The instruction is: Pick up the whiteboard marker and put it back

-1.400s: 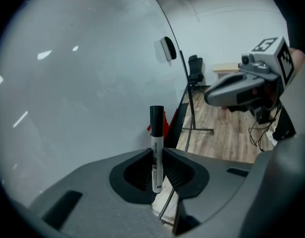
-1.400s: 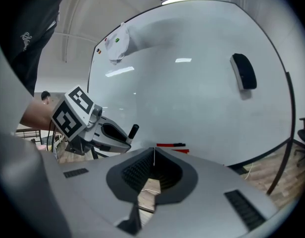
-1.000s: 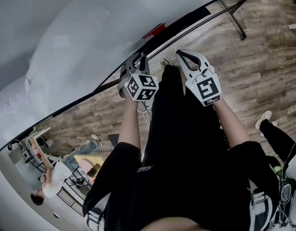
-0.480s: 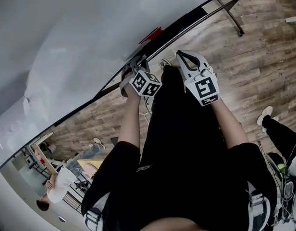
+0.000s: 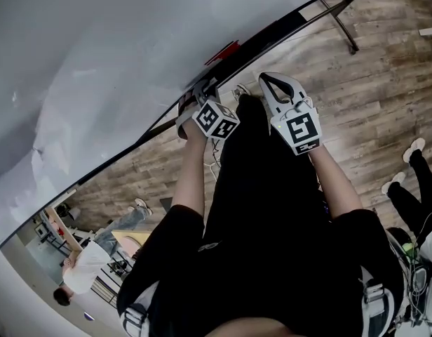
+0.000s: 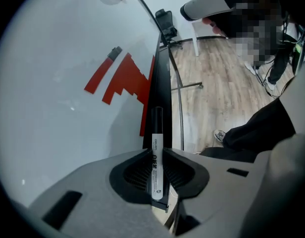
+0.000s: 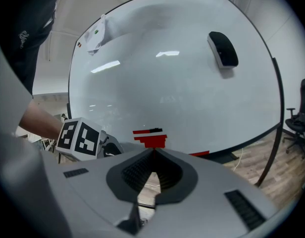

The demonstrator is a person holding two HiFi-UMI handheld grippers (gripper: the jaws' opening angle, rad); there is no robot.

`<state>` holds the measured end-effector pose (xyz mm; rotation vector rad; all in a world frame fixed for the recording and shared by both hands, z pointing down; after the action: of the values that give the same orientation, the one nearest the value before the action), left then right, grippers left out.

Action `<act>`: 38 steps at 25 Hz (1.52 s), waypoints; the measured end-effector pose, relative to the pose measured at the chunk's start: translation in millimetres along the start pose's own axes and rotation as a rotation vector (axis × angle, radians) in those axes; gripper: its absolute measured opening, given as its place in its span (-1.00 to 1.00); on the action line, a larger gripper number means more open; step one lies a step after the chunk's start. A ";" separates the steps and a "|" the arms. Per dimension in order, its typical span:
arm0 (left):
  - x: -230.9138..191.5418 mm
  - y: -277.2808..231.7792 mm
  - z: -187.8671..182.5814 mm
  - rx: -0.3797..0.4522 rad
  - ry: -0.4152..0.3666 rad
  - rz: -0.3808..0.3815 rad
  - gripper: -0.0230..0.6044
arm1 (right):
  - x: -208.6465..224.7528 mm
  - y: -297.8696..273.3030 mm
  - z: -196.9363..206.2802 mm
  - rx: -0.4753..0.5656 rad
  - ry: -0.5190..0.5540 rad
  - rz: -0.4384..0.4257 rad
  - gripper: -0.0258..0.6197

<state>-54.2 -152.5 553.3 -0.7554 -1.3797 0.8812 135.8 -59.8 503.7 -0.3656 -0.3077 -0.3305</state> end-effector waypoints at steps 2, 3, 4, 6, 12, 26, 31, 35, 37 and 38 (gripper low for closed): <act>-2.0 -1.6 -2.4 -0.002 -0.020 -0.004 -0.73 | 2.3 -0.6 -0.1 -0.004 0.003 0.002 -0.90; -2.9 -2.2 -3.5 -0.004 -0.027 -0.006 -0.73 | 3.3 -0.9 -0.3 -0.005 0.004 0.003 -0.90; -3.5 -2.5 -4.3 -0.007 -0.031 -0.009 -0.73 | 4.1 -1.2 -0.7 -0.006 0.004 0.004 -0.90; -3.8 -2.6 -5.0 -0.009 -0.033 -0.012 -0.73 | 5.0 -1.5 -1.4 -0.007 0.002 0.005 -0.90; -4.7 -2.7 -3.5 -0.002 -0.020 -0.022 -0.73 | 3.9 1.1 -1.1 -0.009 0.005 0.009 -0.90; -9.7 2.3 3.4 0.041 0.098 -0.018 -0.58 | -1.8 5.9 -4.9 -0.014 0.032 -0.014 -0.90; -9.4 21.5 13.0 0.083 0.218 -0.079 -0.56 | -14.5 7.5 -5.7 -0.009 0.043 -0.047 -0.90; -8.2 47.7 21.1 0.150 0.368 -0.157 -0.56 | -26.2 4.0 -9.5 -0.020 0.066 -0.080 -0.90; -5.0 61.2 28.6 0.184 0.451 -0.189 -0.56 | -35.2 1.8 -13.1 -0.019 0.084 -0.098 -0.90; -2.9 67.9 33.0 0.202 0.498 -0.205 -0.56 | -39.9 0.7 -15.4 -0.014 0.095 -0.108 -0.90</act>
<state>-92.6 -123.5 495.1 -0.6117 -0.8925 0.6060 103.7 -55.0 475.9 -0.3464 -0.2327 -0.4544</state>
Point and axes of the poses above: the fingertips, and each gripper's own axes: y backward along the fingers, x to its right, z out of its underside, the point moved 10 cm from there along y, backward along the fingers, and after that the axes turned 10 degrees about -y, right-handed, at the moved point
